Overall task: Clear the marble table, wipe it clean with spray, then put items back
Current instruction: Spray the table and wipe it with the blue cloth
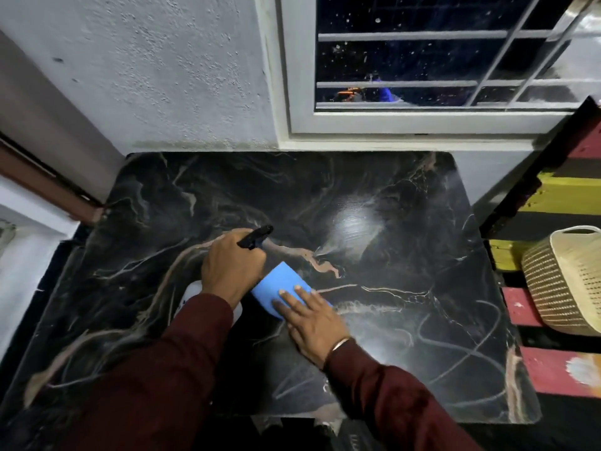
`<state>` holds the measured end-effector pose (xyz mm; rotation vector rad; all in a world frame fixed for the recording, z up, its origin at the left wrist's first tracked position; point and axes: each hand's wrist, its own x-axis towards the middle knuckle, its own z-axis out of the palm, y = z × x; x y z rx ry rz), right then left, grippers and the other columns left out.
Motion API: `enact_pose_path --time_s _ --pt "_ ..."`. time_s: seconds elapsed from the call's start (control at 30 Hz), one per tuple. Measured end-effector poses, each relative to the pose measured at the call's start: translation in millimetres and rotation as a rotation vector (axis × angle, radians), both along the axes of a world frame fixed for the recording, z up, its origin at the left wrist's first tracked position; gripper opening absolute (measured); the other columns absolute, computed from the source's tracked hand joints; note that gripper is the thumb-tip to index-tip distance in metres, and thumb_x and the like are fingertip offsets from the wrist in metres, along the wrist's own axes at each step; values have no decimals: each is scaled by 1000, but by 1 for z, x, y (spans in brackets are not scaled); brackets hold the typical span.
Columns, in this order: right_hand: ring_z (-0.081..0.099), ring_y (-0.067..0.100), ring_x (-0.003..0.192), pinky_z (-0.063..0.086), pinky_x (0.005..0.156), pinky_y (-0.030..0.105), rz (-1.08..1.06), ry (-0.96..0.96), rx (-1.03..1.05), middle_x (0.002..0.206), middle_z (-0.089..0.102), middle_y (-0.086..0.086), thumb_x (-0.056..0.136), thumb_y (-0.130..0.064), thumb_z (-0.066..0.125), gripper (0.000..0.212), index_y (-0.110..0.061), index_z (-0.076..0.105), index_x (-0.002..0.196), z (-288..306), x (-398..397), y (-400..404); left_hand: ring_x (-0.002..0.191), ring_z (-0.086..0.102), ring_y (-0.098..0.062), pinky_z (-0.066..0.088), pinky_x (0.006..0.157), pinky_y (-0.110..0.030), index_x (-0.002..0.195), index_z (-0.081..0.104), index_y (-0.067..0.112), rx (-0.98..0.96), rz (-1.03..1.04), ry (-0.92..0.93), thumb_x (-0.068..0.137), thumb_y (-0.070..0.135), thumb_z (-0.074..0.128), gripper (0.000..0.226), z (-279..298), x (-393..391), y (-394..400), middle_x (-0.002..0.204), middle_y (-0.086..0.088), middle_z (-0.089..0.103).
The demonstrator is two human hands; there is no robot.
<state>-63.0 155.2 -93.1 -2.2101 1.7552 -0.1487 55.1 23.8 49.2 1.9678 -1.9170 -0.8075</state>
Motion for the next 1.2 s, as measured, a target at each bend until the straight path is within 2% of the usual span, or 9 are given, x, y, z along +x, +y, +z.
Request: enact_pose_path --time_s 0.07,0.17,0.27,0.4,0.6,0.77,0.97,1.1,1.2 --pt "48 30 129 37 105 48 -106 103 -9 142 49 -2 86 -36 38 56 -24 47 139 -7 -33 -24 91 60 -36 39 73 -32 105 75 26 18 32 -16 81 13 58 32 6 14 2 93 -9 68" --pt "32 36 139 27 112 51 -464 147 70 153 33 6 89 -40 18 64 -19 33 147 -9 -76 -68 75 54 -35 37 66 -34 71 60 16 24 64 -36 78 10 57 9 8 39 0 77 -10 64" --pt "21 39 141 17 114 50 -675 110 105 156 25 11 92 -36 25 62 -14 25 150 -11 -57 -86 71 53 -34 38 65 -34 63 55 15 44 119 -26 78 11 56 16 7 69 -3 68 -7 59" --pt "37 41 133 28 107 53 -382 89 -43 143 46 16 85 -30 28 62 -7 46 139 -14 61 -56 72 56 -34 39 65 -34 69 61 15 57 159 4 78 14 56 10 2 114 -7 76 -11 64" --pt "54 28 123 47 98 42 121 -11 72 134 57 -2 83 -37 35 54 -26 57 131 1 201 -52 92 61 -43 44 73 -36 87 73 12 -13 168 13 78 19 58 18 9 172 -12 95 -22 71" --pt "33 37 137 33 107 51 -173 89 114 150 38 7 89 -29 28 59 -17 37 145 7 138 -132 82 58 -41 40 69 -35 79 66 16 -3 183 27 76 22 57 11 11 230 -31 86 -19 69" --pt "33 41 135 20 112 50 -525 171 68 148 37 18 84 -32 16 69 -1 38 143 -18 118 -101 76 57 -40 47 67 -38 71 61 12 2 240 57 80 14 60 9 3 291 -44 74 -12 65" --pt "53 45 118 34 105 47 -228 -6 19 131 57 17 76 -26 37 61 -4 53 130 -4 248 -83 75 54 -40 37 65 -34 69 58 17 34 240 67 80 18 60 11 -11 314 -50 71 -9 59" --pt "47 39 127 41 102 50 65 15 38 141 50 8 81 -30 35 60 -14 47 138 -3 302 -125 73 49 -37 33 64 -33 62 49 17 27 260 98 71 27 52 13 -16 326 -56 67 -8 52"
